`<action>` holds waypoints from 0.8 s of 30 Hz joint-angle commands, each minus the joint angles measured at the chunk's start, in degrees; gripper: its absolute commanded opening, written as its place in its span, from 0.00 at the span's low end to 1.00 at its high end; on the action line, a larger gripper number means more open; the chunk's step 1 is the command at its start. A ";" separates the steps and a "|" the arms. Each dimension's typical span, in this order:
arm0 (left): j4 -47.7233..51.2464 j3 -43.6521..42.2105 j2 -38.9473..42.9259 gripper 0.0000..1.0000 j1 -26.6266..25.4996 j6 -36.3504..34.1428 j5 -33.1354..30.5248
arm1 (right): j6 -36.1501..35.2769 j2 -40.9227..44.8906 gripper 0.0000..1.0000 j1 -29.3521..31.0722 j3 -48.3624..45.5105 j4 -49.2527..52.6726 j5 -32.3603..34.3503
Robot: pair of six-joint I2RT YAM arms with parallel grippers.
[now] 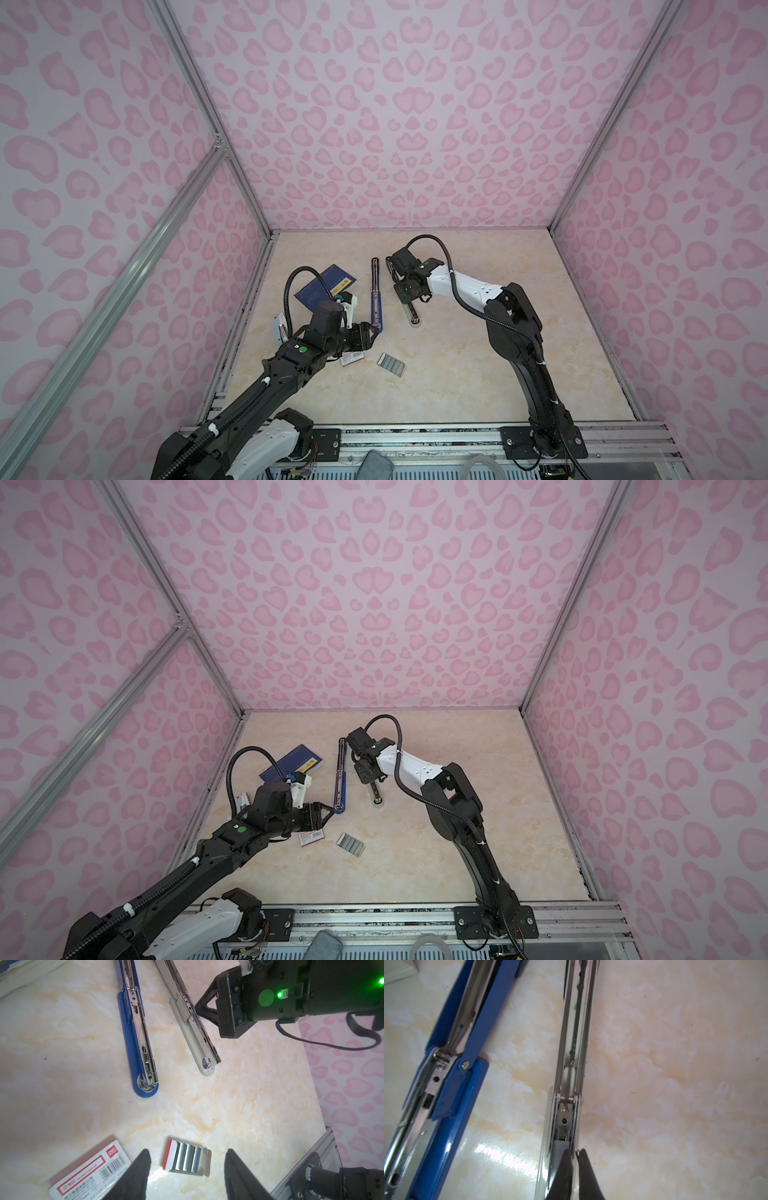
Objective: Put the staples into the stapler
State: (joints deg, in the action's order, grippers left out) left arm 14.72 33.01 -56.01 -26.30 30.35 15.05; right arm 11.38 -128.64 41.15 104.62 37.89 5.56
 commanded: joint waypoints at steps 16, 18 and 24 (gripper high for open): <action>-1.62 0.30 -0.20 0.60 -0.01 -0.22 0.51 | -1.36 2.09 0.27 0.52 -3.63 -0.56 2.35; -1.45 0.21 -0.15 0.60 0.02 -0.19 0.51 | -1.29 1.75 0.28 0.35 -2.50 -0.54 2.41; -1.45 -0.06 0.46 0.60 -0.05 -0.20 0.24 | -1.36 -0.12 0.32 -0.19 1.70 0.39 2.35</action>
State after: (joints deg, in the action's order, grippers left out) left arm 14.68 33.01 -55.88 -26.30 30.35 15.18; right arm 10.31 -127.24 41.12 104.99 37.10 7.33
